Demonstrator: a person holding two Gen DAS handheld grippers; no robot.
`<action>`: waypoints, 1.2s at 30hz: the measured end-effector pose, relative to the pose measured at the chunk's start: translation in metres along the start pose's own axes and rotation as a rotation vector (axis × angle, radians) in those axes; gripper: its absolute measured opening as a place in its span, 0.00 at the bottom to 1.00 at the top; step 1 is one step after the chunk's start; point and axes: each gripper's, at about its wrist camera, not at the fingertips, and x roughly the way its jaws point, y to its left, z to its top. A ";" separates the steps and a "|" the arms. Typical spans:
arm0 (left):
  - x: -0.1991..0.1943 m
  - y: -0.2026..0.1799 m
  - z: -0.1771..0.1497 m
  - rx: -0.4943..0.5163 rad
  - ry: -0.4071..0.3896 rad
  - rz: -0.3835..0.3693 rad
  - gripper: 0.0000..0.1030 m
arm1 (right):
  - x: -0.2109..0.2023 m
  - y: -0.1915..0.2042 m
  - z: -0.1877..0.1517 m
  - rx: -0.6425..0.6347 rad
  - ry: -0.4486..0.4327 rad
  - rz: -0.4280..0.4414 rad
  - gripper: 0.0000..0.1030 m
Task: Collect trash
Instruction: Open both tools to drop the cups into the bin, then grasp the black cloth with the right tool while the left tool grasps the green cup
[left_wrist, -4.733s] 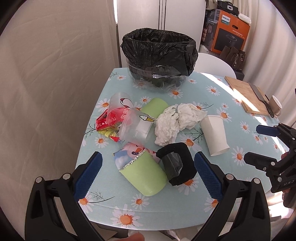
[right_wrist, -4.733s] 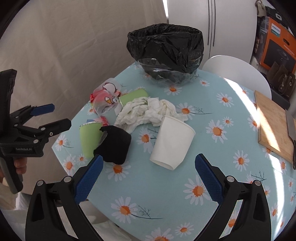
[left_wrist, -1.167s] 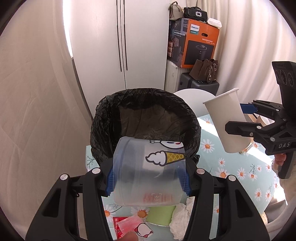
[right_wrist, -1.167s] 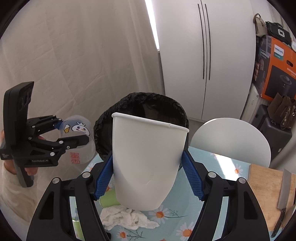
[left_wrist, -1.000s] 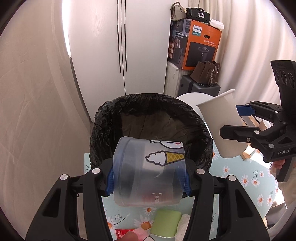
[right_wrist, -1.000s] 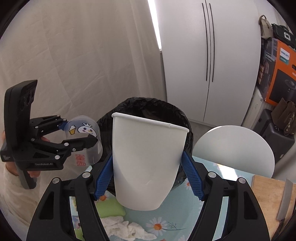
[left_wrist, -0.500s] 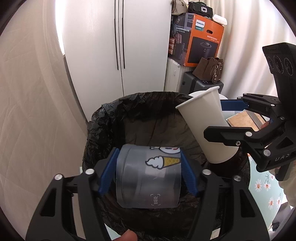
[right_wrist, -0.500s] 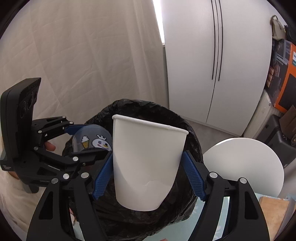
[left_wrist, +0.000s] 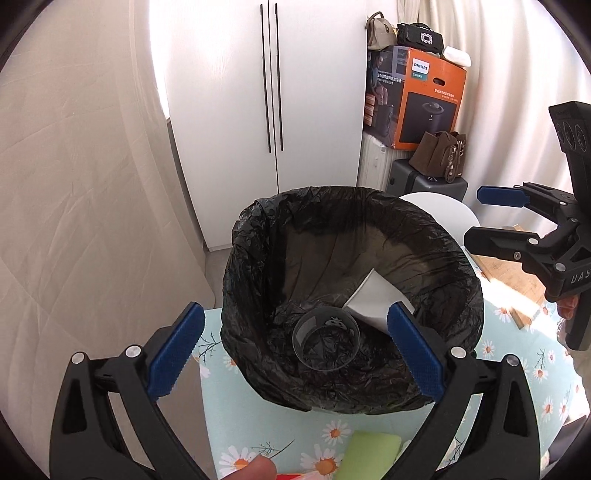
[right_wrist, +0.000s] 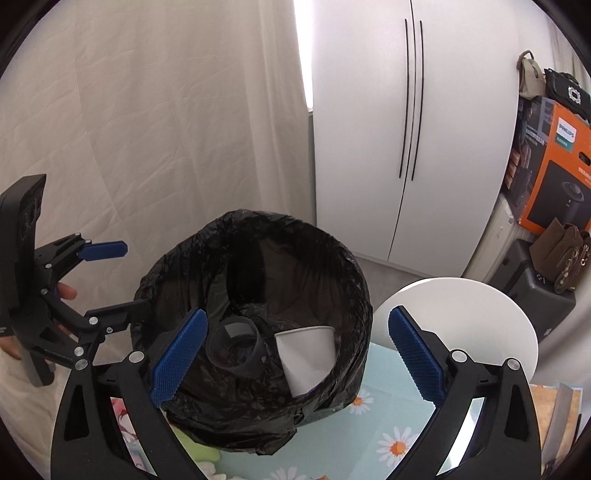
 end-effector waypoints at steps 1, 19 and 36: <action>-0.005 -0.001 -0.004 -0.002 0.004 0.004 0.94 | -0.004 0.002 -0.003 0.001 0.002 -0.004 0.92; -0.081 -0.019 -0.078 -0.076 0.041 0.020 0.94 | -0.063 0.035 -0.063 0.013 0.058 -0.004 0.92; -0.105 -0.045 -0.160 -0.147 0.139 0.084 0.94 | -0.078 0.069 -0.135 -0.054 0.171 0.052 0.92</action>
